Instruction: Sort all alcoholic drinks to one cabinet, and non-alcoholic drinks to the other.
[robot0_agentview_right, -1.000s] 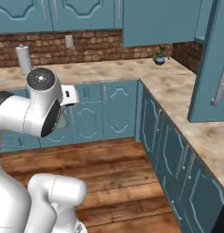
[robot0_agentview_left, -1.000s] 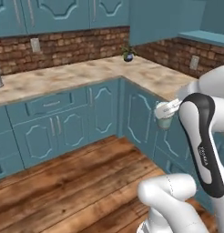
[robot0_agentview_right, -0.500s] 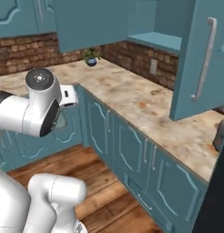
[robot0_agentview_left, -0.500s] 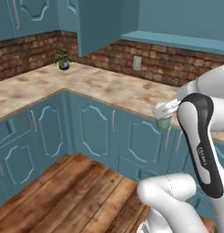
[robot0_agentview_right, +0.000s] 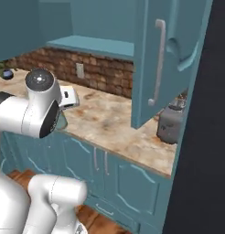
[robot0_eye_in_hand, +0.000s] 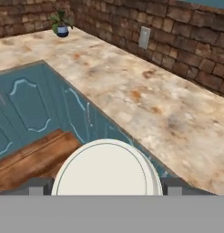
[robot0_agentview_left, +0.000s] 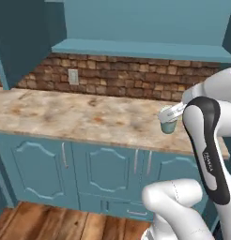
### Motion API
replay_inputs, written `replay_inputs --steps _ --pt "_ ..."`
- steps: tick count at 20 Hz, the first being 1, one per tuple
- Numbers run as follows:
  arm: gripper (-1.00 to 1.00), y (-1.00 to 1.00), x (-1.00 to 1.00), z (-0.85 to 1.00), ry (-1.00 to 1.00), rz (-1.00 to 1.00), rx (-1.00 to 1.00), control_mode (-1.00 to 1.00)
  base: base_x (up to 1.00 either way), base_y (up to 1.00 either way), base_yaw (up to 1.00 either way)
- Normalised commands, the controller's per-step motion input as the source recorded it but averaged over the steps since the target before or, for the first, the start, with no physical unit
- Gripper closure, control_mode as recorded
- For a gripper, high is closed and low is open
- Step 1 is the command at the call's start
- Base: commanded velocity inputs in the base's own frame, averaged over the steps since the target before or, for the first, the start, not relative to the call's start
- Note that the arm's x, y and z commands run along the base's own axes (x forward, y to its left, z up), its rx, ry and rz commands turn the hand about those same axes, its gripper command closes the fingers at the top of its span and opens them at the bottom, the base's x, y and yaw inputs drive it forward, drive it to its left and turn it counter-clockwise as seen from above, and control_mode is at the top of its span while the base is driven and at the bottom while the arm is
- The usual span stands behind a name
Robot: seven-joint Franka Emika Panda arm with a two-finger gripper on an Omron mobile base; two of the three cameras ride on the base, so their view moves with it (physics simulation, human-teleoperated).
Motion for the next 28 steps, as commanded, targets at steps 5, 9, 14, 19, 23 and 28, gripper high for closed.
replay_inputs --steps 5,9,14,19,23,28 --pt "1.0 0.0 0.0 0.0 0.0 0.0 0.0 1.0 0.78 0.43 -0.65" --pt "1.0 0.0 0.0 0.0 0.0 0.0 0.0 1.0 0.7 0.78 -0.52" --pt "1.0 0.0 0.0 0.0 0.0 0.0 0.0 1.0 0.65 0.59 -0.41" --pt "1.0 0.0 0.0 0.0 0.0 0.0 0.0 1.0 0.48 0.22 -0.17" --pt "1.0 0.0 0.0 0.0 0.0 0.0 0.0 1.0 -0.06 0.06 -0.01" --pt "1.0 0.11 -0.16 0.56 -0.2 -0.03 -0.12 -1.0 0.0 0.0 0.0"
